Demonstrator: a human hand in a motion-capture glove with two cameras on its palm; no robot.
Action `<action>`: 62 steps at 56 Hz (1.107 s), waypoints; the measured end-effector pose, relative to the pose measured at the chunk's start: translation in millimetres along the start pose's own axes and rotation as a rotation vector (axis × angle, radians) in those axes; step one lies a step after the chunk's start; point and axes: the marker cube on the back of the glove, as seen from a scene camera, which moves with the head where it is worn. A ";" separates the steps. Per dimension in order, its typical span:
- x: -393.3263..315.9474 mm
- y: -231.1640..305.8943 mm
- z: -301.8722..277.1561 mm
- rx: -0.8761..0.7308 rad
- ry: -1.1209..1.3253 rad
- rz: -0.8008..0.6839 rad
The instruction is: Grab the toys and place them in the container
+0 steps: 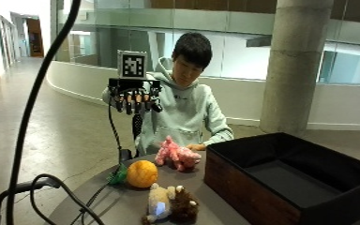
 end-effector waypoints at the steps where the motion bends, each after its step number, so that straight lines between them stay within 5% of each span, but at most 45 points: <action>1: 0.1 1.7 -0.7 -0.017 -0.001 -0.006; 9: 3.4 14.7 -6.2 -0.194 -0.005 -0.122; 62: -11.0 4.7 142.5 -0.295 -0.073 -0.171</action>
